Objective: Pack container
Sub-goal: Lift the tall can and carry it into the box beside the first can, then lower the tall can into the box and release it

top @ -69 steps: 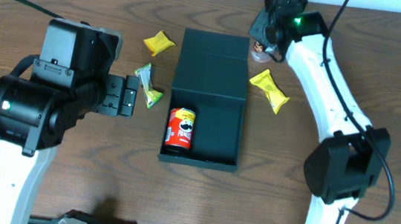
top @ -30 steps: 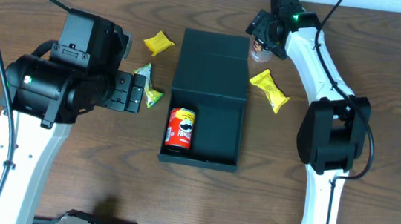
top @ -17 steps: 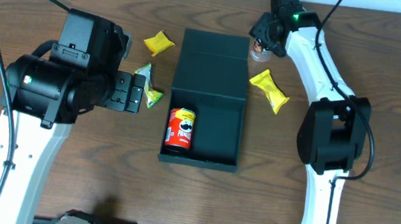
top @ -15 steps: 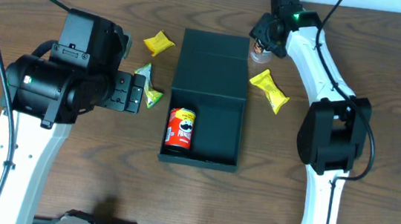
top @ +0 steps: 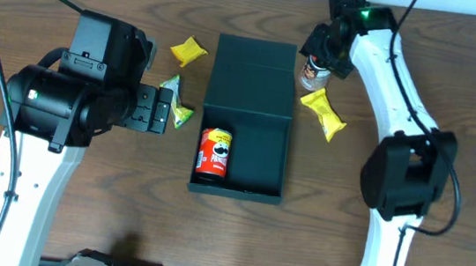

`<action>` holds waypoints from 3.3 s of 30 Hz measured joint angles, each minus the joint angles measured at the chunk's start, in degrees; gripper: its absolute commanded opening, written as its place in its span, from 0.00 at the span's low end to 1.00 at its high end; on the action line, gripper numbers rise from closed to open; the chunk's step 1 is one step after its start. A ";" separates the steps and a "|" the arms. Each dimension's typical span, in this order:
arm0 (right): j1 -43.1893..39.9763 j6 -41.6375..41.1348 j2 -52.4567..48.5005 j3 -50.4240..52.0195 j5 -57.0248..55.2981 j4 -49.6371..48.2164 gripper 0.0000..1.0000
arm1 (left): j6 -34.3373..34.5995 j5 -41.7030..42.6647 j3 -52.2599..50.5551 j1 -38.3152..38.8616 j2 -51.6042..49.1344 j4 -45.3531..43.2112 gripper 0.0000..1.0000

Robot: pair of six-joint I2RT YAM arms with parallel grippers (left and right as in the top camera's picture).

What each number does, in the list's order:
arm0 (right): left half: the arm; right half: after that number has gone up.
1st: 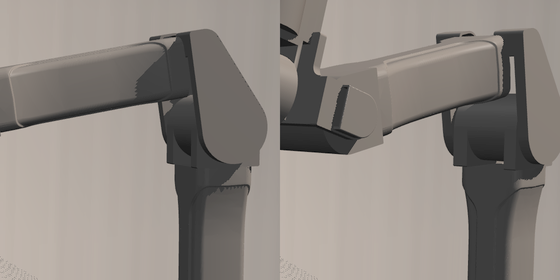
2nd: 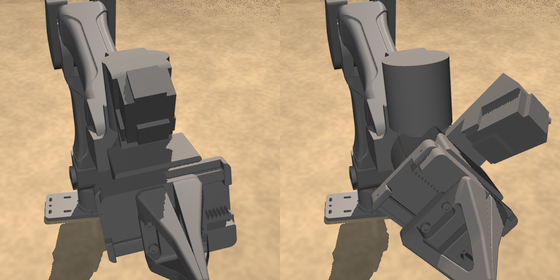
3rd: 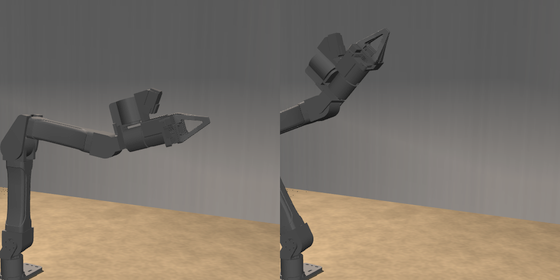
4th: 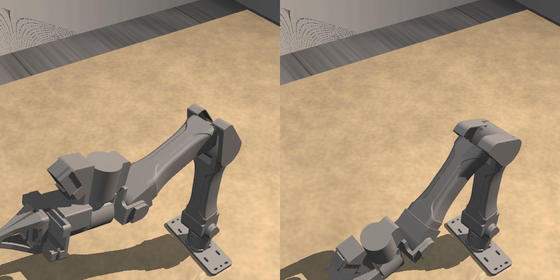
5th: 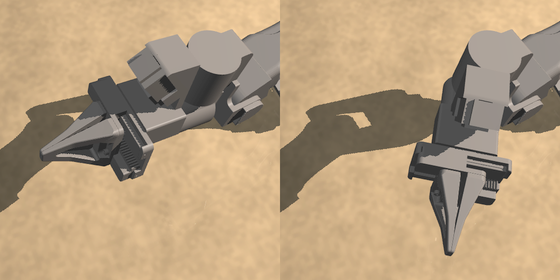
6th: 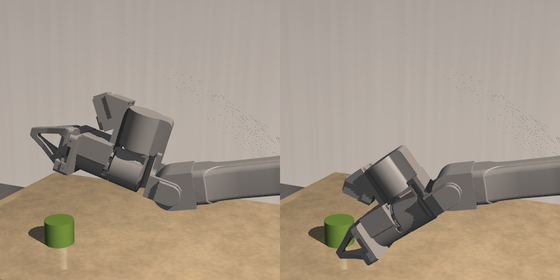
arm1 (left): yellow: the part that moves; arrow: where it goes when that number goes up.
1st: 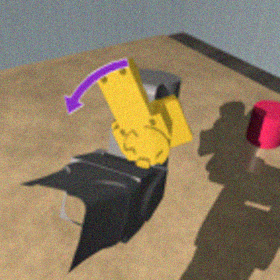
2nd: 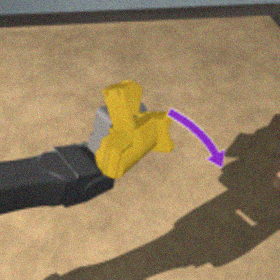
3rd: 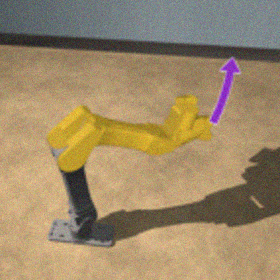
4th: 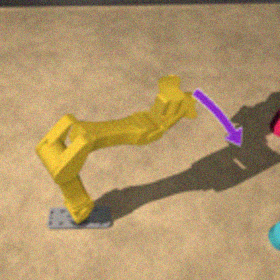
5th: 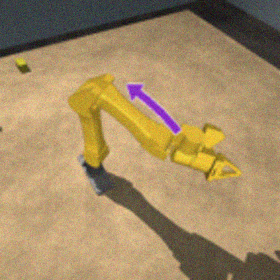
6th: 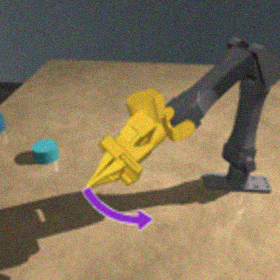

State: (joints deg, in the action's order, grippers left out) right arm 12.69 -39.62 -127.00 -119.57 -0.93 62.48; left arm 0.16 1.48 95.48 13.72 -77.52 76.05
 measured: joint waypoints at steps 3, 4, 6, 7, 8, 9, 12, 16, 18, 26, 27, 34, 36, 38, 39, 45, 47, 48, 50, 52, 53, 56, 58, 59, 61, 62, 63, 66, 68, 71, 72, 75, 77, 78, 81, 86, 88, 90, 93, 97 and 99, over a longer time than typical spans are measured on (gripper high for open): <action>-0.02 0.42 2.97 -0.02 1.99 4.11 0.61 | 0.00 0.00 0.00 0.02 0.00 0.00 0.95; 0.00 0.46 3.63 -0.02 2.89 5.49 0.61 | 0.00 0.00 0.00 0.02 0.00 0.00 0.95; 0.00 0.63 4.48 -0.02 4.52 7.96 0.60 | 0.00 0.00 0.00 0.02 0.00 0.00 0.96; 0.00 0.68 4.70 -0.02 5.38 9.01 0.60 | 0.00 0.00 0.00 0.02 0.00 -0.02 0.95; 0.04 0.74 4.81 -0.02 6.49 10.34 0.57 | 0.00 0.00 0.00 0.02 0.00 0.00 0.95; 0.09 0.83 4.81 -0.02 6.99 10.99 0.55 | 0.00 0.00 0.00 0.00 0.00 0.02 0.95; 0.42 1.18 4.81 -0.02 10.40 14.32 0.55 | 0.00 0.00 0.00 0.00 0.00 0.02 0.96; 0.39 1.55 4.81 -0.02 14.08 17.16 0.55 | 0.00 0.00 0.00 0.02 0.00 0.02 0.96; 0.48 1.75 4.81 -0.02 15.50 19.74 0.55 | 0.00 0.02 0.00 0.02 0.00 0.02 0.95; 1.51 2.91 4.81 -0.02 18.91 22.93 0.53 | 0.00 0.00 0.00 0.02 0.00 0.04 0.95; 1.53 3.06 4.81 -0.02 19.47 22.99 0.54 | 0.00 0.00 0.00 0.02 0.00 0.04 0.95; 1.55 5.55 4.81 -0.02 26.01 26.95 0.54 | 0.00 0.00 0.00 0.00 0.00 0.26 0.95; 1.68 6.16 4.81 -0.02 27.34 28.30 0.54 | 0.00 0.00 0.00 0.02 0.00 0.26 0.95; 2.01 6.84 4.81 -0.02 28.35 29.57 0.54 | 0.00 0.00 0.00 0.02 0.00 0.26 0.95; 2.25 7.04 4.81 -0.02 28.63 30.21 0.53 | 0.00 0.00 0.00 0.02 0.00 0.28 0.95; 3.65 7.89 4.81 -0.02 30.82 31.36 0.52 | 0.00 0.00 0.00 0.02 0.00 0.37 0.96; 3.67 8.66 4.81 -0.02 32.89 32.06 0.52 | 0.00 0.00 0.00 0.02 0.00 0.42 0.95; 3.67 8.94 4.81 -0.02 33.88 32.70 0.51 | 0.00 0.00 0.00 0.02 0.00 0.42 0.95; 4.04 10.16 4.81 -0.02 35.93 34.75 0.52 | 0.00 0.00 0.00 0.02 0.00 0.42 0.95; 4.96 10.86 4.81 -0.02 37.68 34.75 0.52 | 0.00 0.00 0.00 0.02 0.00 0.44 0.96; 5.53 11.02 4.81 -0.02 38.32 34.77 0.53 | 0.00 0.00 0.00 0.02 -0.02 0.44 0.95; 8.15 11.54 4.81 -0.02 39.78 34.77 0.54 | 0.00 0.00 0.00 0.00 -0.02 0.46 0.95; 9.81 11.65 4.81 -0.02 40.19 34.77 0.54 | 0.00 0.00 0.00 0.02 -0.02 0.44 0.96; 10.69 11.67 4.81 -0.02 40.17 34.77 0.55 | 0.00 0.00 0.00 0.00 -0.02 0.44 0.95; 12.35 11.85 4.81 -0.02 40.11 34.77 0.56 | 0.00 0.00 0.00 0.02 -0.02 0.76 0.95; 12.96 11.85 4.81 -0.02 39.91 34.77 0.56 | 0.00 0.00 0.00 0.02 -0.02 1.03 0.95; 13.68 11.91 4.81 -0.02 39.52 34.77 0.56 | 0.00 0.00 0.00 0.00 -0.02 1.38 0.95; 15.56 12.07 4.81 0.00 38.42 34.77 0.56 | 0.00 0.00 0.00 0.02 -0.02 2.80 0.96; 16.52 12.37 4.81 0.15 38.16 34.80 0.55 | 0.00 0.00 0.00 0.00 -0.02 3.48 0.95; 17.62 13.35 4.83 1.20 37.79 34.75 0.52 | 0.00 0.00 0.00 0.02 -0.02 4.61 0.95; 18.05 13.70 4.81 2.19 37.59 34.77 0.52 | 0.00 0.00 0.00 0.02 -0.02 4.87 0.96; 18.67 14.97 5.16 6.14 37.18 34.73 0.52 | 0.00 0.00 0.00 0.02 -0.02 5.20 0.96; 18.67 15.63 5.81 9.22 36.79 34.75 0.54 | 0.00 0.02 0.00 0.00 -0.02 5.49 0.95; 18.67 16.06 6.51 11.30 36.59 34.69 0.55 | 0.00 0.04 0.00 0.02 -0.02 5.73 0.96; 18.67 16.68 9.64 16.72 36.11 34.53 0.57 | 0.00 0.57 0.00 0.00 -0.02 6.01 0.96; 18.62 16.85 13.57 21.97 35.85 33.81 0.58 | 0.00 1.70 0.00 0.02 -0.02 5.77 0.95; 18.49 16.74 13.60 22.88 36.15 32.48 0.57 | 0.00 1.81 0.00 0.02 -0.02 5.53 0.96; 18.34 16.59 13.60 24.00 36.72 31.15 0.57 | 0.00 2.01 0.00 0.02 -0.02 5.40 0.96; 18.36 16.13 13.60 24.83 37.18 29.90 0.57 | 0.00 2.21 0.00 0.02 -0.02 5.01 0.95; 18.34 14.73 13.60 25.24 37.18 27.45 0.58 | 0.00 2.43 0.00 0.02 -0.02 4.57 0.95; 18.36 14.12 13.60 25.24 37.18 26.47 0.58 | 0.00 2.43 0.00 0.02 -0.02 4.42 0.95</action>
State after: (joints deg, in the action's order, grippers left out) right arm 31.05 -25.50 -113.40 -94.32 36.25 88.95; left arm 0.16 3.90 95.48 13.74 -77.54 80.47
